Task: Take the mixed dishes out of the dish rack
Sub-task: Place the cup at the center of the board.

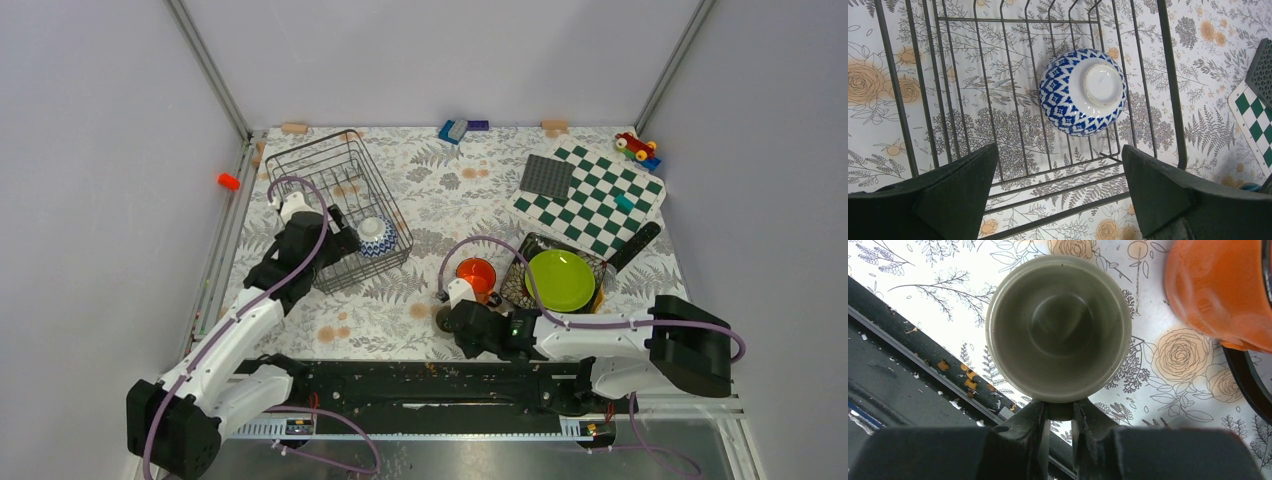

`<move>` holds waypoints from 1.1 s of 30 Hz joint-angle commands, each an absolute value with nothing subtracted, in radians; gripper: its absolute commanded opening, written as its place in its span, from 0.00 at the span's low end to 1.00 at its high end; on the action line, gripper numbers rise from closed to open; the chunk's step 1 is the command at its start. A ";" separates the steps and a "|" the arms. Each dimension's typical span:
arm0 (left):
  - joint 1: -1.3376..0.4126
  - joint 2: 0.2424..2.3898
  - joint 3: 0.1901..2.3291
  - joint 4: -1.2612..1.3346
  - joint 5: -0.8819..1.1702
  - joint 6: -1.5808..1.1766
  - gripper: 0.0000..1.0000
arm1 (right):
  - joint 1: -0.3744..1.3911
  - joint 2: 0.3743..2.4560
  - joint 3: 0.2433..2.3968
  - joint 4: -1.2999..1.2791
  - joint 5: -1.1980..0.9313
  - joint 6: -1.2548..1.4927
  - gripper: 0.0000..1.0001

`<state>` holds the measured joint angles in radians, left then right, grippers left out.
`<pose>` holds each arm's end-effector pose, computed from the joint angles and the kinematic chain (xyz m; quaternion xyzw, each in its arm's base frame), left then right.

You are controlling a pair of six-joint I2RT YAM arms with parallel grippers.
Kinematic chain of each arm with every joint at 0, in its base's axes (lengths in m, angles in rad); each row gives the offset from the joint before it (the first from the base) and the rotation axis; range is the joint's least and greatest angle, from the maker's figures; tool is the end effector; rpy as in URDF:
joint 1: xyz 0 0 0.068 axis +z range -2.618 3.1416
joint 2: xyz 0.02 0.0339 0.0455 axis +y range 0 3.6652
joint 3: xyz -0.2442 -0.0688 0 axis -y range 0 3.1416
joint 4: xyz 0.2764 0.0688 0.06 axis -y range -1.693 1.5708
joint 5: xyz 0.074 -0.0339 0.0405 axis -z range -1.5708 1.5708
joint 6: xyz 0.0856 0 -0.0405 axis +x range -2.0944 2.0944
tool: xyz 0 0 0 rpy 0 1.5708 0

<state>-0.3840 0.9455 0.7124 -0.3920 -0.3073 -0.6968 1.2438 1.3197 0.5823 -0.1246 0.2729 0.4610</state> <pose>0.2749 -0.0831 0.2150 -0.2059 0.8582 -0.1147 0.4560 0.1202 0.2825 0.0899 -0.3108 0.8769 0.1749 0.3223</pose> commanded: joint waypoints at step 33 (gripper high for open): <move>-0.141 1.313 0.738 0.017 0.158 -0.778 0.99 | 1.031 1.358 1.217 -0.315 0.277 0.377 1.00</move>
